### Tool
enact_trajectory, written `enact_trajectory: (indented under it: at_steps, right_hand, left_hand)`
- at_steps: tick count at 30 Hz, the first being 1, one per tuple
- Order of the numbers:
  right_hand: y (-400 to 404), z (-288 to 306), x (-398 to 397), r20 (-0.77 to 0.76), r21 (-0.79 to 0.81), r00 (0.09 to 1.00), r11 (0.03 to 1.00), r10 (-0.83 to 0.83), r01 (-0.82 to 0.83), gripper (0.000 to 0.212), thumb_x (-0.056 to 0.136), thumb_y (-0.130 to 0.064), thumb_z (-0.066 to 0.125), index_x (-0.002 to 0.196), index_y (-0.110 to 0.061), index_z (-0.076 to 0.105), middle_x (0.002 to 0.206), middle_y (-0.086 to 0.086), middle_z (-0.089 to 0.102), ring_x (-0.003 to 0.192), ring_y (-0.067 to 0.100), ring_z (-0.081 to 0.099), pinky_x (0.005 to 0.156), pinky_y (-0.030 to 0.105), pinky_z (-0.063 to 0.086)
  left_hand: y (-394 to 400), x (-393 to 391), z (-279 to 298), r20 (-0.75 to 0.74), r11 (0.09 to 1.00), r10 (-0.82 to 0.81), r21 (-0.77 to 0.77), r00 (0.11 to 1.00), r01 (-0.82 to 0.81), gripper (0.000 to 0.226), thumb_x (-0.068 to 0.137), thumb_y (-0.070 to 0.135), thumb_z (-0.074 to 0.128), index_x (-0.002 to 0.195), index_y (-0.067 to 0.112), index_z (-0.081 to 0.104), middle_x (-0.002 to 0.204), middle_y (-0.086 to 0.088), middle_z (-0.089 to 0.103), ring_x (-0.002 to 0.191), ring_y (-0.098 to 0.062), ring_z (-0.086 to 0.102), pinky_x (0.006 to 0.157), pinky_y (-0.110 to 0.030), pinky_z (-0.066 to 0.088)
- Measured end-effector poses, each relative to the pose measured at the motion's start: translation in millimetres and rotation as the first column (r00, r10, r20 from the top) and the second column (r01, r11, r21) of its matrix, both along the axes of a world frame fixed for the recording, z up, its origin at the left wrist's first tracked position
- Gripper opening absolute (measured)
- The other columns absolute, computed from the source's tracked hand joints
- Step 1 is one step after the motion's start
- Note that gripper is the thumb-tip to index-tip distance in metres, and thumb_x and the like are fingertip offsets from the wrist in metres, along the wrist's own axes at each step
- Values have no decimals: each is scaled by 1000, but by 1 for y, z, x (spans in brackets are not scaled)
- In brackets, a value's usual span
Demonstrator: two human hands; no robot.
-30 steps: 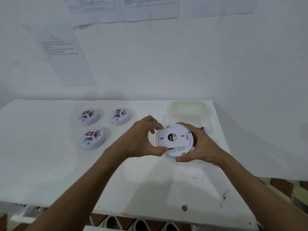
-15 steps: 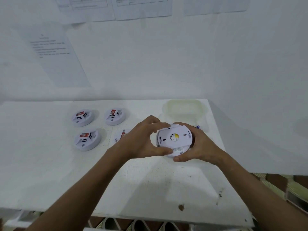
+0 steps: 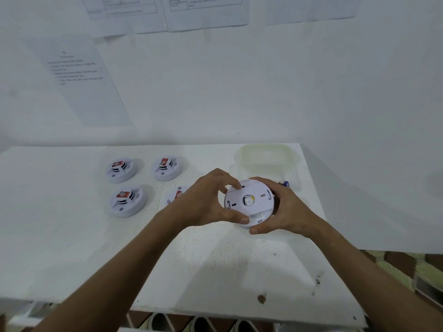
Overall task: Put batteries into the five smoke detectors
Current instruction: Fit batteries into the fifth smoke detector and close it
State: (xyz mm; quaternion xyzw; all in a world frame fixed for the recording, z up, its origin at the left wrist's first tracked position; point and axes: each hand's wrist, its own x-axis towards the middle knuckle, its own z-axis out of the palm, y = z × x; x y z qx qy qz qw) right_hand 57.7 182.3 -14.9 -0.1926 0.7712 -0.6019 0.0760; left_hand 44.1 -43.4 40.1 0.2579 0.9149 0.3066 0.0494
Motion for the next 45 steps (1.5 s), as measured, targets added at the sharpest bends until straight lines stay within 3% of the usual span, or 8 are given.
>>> enact_trajectory:
  at_steps: [8, 17, 22, 25, 30, 38, 42, 45]
  right_hand:
    - [1, 1, 0, 13, -7, 1000, 1000, 10, -10, 92, 52, 4, 94, 132, -22, 56, 117, -10, 66, 111, 12, 62, 81, 23, 55]
    - [2, 0, -1, -5, -3, 1000, 1000, 6, -6, 90, 52, 2, 95, 130, -22, 58, 119, -10, 66, 113, 11, 62, 84, 21, 54]
    - [5, 0, -2, -4, 18, 1000, 1000, 1, -1, 93, 52, -9, 96, 134, -21, 55, 121, -9, 65, 115, 13, 60, 85, 22, 54]
    - [4, 1, -2, 4, 17, 1000, 1000, 1, -1, 93, 51, -11, 95, 134, -23, 55, 121, -9, 65, 115, 13, 60, 85, 22, 54]
    - [6, 5, -3, 16, -6, 999, 999, 44, -44, 89, 54, 3, 93, 132, -19, 57, 119, -7, 66, 113, 11, 61, 83, 22, 55]
    - [1, 10, -7, 32, -24, 994, 994, 108, -107, 86, 52, -2, 92, 130, -16, 58, 119, 0, 66, 113, 21, 61, 85, 28, 56]
    - [-7, 10, -13, 37, -30, 992, 992, 121, -120, 91, 53, 0, 92, 134, -17, 55, 124, -1, 64, 117, 20, 60, 87, 30, 55]
    - [-15, 12, -18, 45, -47, 993, 993, 113, -110, 92, 55, 1, 91, 136, -19, 53, 127, -2, 63, 121, 18, 58, 90, 32, 56]
  left_hand:
    - [8, 5, -2, -25, 999, 41, -21, 999, -42, 67, 68, 58, 78, 126, 30, 61, 119, 9, 53, 105, -10, 52, 78, -21, 52]
    - [15, 2, 1, -1, 996, 59, -71, 998, -59, 69, 65, 56, 81, 124, 24, 64, 120, 6, 57, 95, -10, 56, 82, -25, 52]
    - [11, -1, -1, 40, 997, 19, -78, 999, -16, 70, 69, 51, 81, 131, 28, 58, 124, 7, 54, 92, -7, 56, 69, -9, 45]
    - [9, -2, -2, 45, 997, -8, -73, 999, 12, 70, 69, 44, 83, 132, 28, 56, 124, 6, 54, 93, -8, 57, 70, -9, 45]
    - [6, -1, -1, 23, 997, -34, -74, 999, 35, 69, 68, 36, 82, 132, 31, 56, 116, 10, 52, 93, -6, 57, 64, -7, 43]
    - [-6, -2, 1, 25, 991, -91, -94, 996, 93, 71, 68, 37, 82, 133, 30, 56, 115, 8, 47, 86, -5, 53, 68, -10, 45]
    - [-17, -4, -2, 25, 996, -73, -46, 997, 74, 71, 67, 38, 81, 133, 36, 53, 114, 12, 47, 93, -6, 56, 73, -15, 51]
    - [-30, -4, -4, 119, 992, -11, 126, 993, -4, 80, 62, 48, 79, 134, 45, 45, 118, 17, 50, 97, -3, 61, 74, -22, 56]
